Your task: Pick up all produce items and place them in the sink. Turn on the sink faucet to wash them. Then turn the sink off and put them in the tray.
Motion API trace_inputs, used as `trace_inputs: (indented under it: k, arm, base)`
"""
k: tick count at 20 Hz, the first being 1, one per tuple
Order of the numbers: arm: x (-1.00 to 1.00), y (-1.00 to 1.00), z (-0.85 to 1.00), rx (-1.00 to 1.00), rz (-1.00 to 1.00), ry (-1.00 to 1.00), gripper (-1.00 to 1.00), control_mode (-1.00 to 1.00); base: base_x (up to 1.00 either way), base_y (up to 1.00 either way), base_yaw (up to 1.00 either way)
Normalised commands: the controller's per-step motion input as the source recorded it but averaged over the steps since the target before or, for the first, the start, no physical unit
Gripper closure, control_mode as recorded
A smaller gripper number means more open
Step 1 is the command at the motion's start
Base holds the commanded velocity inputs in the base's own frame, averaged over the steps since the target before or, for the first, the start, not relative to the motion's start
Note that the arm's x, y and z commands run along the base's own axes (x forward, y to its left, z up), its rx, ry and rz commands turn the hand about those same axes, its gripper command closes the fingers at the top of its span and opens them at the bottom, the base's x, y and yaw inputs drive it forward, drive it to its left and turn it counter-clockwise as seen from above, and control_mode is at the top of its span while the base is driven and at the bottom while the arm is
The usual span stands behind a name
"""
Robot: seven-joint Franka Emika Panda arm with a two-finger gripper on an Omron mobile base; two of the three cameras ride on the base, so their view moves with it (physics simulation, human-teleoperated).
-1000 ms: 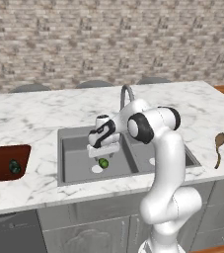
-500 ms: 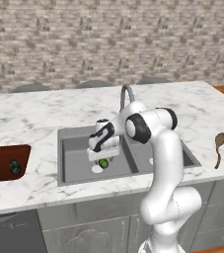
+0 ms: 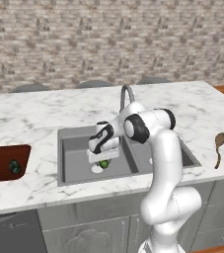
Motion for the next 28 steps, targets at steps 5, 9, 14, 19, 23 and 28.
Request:
trace_inputs:
  k: [5, 9, 14, 19, 23, 28]
  arm:
    - [-0.30, 0.06, 0.27, -0.03, 0.00, -0.10, 1.00, -1.00]
    - [-0.40, 0.22, 0.65, -0.05, 0.00, -0.13, 1.00, -1.00]
    - [-0.19, 0.25, 0.89, -0.01, 0.01, -0.05, 1.00, -1.00]
    - [-0.05, 0.29, 0.94, 0.00, 0.03, -0.04, 1.00, -1.00]
    - [-0.04, 0.35, 0.72, 0.00, 0.07, -0.03, 1.00, -1.00]
    - [-0.01, 0.53, 0.46, 0.00, 0.12, 0.00, 1.00, -1.00]
  base:
    - [0.00, 0.00, 0.00]
    - [0.00, 0.00, 0.00]
    - [0.00, 0.00, 0.00]
    - [0.00, 0.00, 0.00]
    - [0.00, 0.00, 0.00]
    - [0.00, 0.00, 0.00]
